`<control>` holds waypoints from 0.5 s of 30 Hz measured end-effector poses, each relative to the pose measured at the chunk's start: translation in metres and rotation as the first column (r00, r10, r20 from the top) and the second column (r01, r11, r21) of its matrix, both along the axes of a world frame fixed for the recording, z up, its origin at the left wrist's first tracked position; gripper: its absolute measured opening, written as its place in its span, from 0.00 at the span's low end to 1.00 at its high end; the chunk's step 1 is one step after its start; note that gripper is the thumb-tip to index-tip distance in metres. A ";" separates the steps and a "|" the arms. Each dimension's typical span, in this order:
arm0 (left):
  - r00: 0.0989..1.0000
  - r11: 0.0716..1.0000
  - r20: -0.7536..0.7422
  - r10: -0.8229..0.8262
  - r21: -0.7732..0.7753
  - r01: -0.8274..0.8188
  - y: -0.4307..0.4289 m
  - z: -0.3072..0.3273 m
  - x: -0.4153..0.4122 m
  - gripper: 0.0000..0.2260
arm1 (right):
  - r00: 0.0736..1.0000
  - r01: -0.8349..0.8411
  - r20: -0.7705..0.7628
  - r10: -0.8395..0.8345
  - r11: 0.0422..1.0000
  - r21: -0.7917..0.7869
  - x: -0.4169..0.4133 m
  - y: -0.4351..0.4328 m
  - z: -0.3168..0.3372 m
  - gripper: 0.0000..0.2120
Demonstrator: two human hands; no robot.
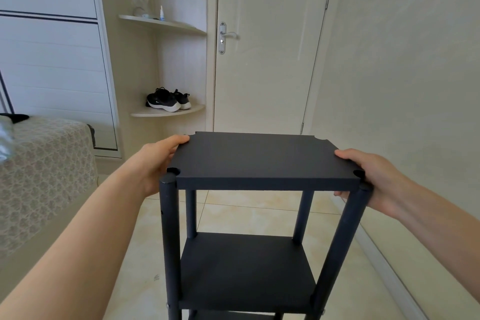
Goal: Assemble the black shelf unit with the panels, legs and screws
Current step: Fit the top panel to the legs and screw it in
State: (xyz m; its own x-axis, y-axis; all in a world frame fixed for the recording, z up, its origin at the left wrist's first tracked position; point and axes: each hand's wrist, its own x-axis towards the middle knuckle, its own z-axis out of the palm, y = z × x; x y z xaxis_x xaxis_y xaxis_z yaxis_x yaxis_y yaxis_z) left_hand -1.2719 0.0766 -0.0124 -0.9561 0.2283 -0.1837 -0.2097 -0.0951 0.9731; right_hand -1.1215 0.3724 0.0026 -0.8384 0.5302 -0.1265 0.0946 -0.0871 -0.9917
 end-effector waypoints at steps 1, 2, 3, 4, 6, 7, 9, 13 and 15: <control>1.000 1.000 -0.005 -0.001 0.002 0.001 0.000 0.000 0.001 0.12 | 1.000 -0.002 0.004 0.002 1.000 0.004 0.000 0.000 0.000 0.09; 1.000 1.000 -0.012 0.007 0.007 -0.007 0.000 0.000 0.002 0.11 | 1.000 -0.004 0.007 0.004 1.000 0.006 -0.001 0.000 0.000 0.09; 1.000 1.000 -0.021 0.018 0.007 -0.018 0.000 0.000 0.004 0.11 | 1.000 -0.005 0.011 0.005 1.000 0.008 -0.001 0.001 -0.001 0.09; 0.999 1.000 -0.033 0.029 0.002 -0.029 0.001 0.001 0.005 0.10 | 1.000 -0.003 0.015 0.003 1.000 0.012 0.000 0.001 -0.001 0.10; 0.997 0.998 -0.052 0.059 -0.027 -0.061 0.003 0.003 0.008 0.10 | 1.000 -0.006 0.026 0.006 1.000 0.018 0.000 0.001 0.001 0.10; 0.995 0.996 -0.062 0.078 -0.046 -0.081 0.003 0.004 0.008 0.10 | 1.000 -0.011 0.026 0.011 1.000 0.013 0.001 0.000 0.003 0.10; 0.992 0.991 -0.080 0.102 -0.076 -0.108 0.004 0.006 0.008 0.10 | 1.000 -0.021 0.018 0.021 1.000 -0.003 0.002 0.000 0.007 0.08; 0.992 0.989 -0.079 0.097 -0.102 -0.105 0.002 0.006 0.008 0.10 | 0.999 -0.031 0.035 0.032 0.999 -0.022 0.003 0.000 0.012 0.08; 0.992 0.989 -0.073 0.099 -0.099 -0.106 0.001 0.006 0.008 0.11 | 0.998 -0.032 0.045 0.033 0.999 -0.036 0.003 0.001 0.011 0.08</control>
State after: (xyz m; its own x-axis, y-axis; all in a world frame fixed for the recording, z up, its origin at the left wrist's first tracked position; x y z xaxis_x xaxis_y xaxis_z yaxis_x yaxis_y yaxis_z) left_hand -1.2643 0.0772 -0.0063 -0.9844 0.1118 -0.1355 -0.1376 -0.0115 0.9904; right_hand -1.1187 0.3732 0.0136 -0.8481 0.4972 -0.1831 0.1431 -0.1179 -0.9827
